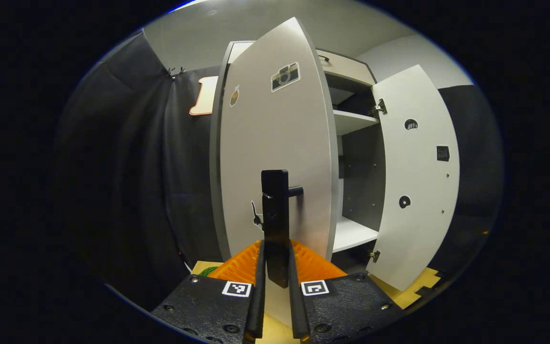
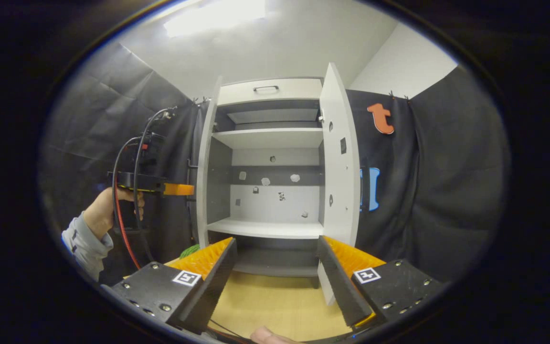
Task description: Open the right door of the double-door shoe cabinet with the right hand, and open the left door with the left hand.
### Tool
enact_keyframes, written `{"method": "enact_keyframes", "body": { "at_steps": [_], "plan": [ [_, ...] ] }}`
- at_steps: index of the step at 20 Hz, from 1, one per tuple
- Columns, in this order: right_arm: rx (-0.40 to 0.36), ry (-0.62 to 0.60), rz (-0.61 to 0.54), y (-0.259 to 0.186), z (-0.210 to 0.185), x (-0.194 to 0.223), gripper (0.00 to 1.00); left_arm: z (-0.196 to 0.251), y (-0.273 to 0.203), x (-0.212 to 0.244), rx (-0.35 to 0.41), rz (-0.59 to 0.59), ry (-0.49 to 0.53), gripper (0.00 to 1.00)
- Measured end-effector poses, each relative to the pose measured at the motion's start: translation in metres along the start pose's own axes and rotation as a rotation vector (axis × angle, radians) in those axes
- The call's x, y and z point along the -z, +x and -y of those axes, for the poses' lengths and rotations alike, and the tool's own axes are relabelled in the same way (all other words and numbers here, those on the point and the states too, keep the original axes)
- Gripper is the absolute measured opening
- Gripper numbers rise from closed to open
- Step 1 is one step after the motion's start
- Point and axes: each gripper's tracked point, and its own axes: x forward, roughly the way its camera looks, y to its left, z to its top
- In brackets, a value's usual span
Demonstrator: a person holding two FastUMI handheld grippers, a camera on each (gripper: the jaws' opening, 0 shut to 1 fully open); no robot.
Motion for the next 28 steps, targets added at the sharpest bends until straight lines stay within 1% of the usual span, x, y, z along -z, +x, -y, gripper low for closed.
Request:
{"method": "enact_keyframes", "body": {
  "at_steps": [1,2,5,6,7,8,9,10,13,14,15,16,17,18,19,20,23,25,28],
  "plan": [
    [-0.001,-0.004,0.001,0.000,-0.002,-0.001,1.00,-0.004,-0.001,0.000,-0.003,0.000,-0.001,0.24],
    [-0.006,-0.004,0.002,0.000,-0.004,-0.001,0.97,-0.007,-0.003,0.000,-0.010,-0.001,-0.003,0.24],
    [-0.021,-0.004,0.000,0.000,-0.010,0.001,0.97,-0.019,-0.007,0.001,-0.036,0.006,-0.008,0.24],
    [-0.022,-0.005,0.000,0.002,-0.012,0.001,0.98,-0.026,-0.013,0.000,-0.048,0.006,-0.006,0.17],
    [-0.024,-0.005,-0.001,0.002,-0.013,0.002,0.97,-0.033,-0.016,0.001,-0.060,0.008,-0.004,0.17],
    [-0.025,-0.005,-0.002,0.002,-0.015,0.003,0.97,-0.039,-0.019,0.000,-0.072,0.011,0.002,0.14],
    [-0.025,-0.003,-0.002,0.002,-0.016,0.002,0.97,-0.046,-0.022,0.001,-0.088,0.010,0.009,0.13],
    [-0.025,-0.001,-0.002,0.004,-0.017,0.003,1.00,-0.053,-0.023,0.001,-0.095,0.014,0.008,0.09],
    [-0.028,0.002,-0.004,0.009,-0.022,0.006,0.97,-0.064,-0.028,0.001,-0.066,0.017,-0.013,0.08],
    [-0.027,0.004,-0.007,0.011,-0.024,0.009,1.00,-0.071,-0.031,0.002,-0.083,0.014,-0.013,0.07],
    [-0.028,0.007,-0.012,0.013,-0.026,0.011,1.00,-0.081,-0.035,0.003,-0.121,0.016,0.001,0.06],
    [-0.031,0.012,-0.017,0.015,-0.027,0.014,1.00,-0.095,-0.037,0.004,-0.164,0.014,0.014,0.02],
    [-0.034,0.017,-0.021,0.017,-0.029,0.016,1.00,-0.107,-0.039,0.004,-0.202,0.015,0.019,0.01],
    [-0.035,0.020,-0.026,0.019,-0.030,0.018,1.00,-0.117,-0.040,0.005,-0.206,0.012,0.019,0.00],
    [-0.036,0.019,-0.028,0.020,-0.030,0.018,1.00,-0.110,-0.037,0.002,-0.165,0.032,-0.012,0.00],
    [-0.036,0.017,-0.030,0.019,-0.029,0.020,0.98,-0.104,-0.041,0.002,-0.138,0.038,-0.021,0.00],
    [-0.029,0.019,-0.033,0.020,-0.030,0.020,0.97,-0.110,-0.038,0.005,-0.135,0.038,0.009,0.00],
    [-0.032,0.020,-0.031,0.019,-0.028,0.020,0.97,-0.108,-0.040,0.003,-0.131,0.040,-0.006,0.00],
    [-0.029,0.018,-0.029,0.017,-0.026,0.020,0.97,-0.109,-0.040,0.006,-0.138,0.037,0.013,0.00]
  ]
}}
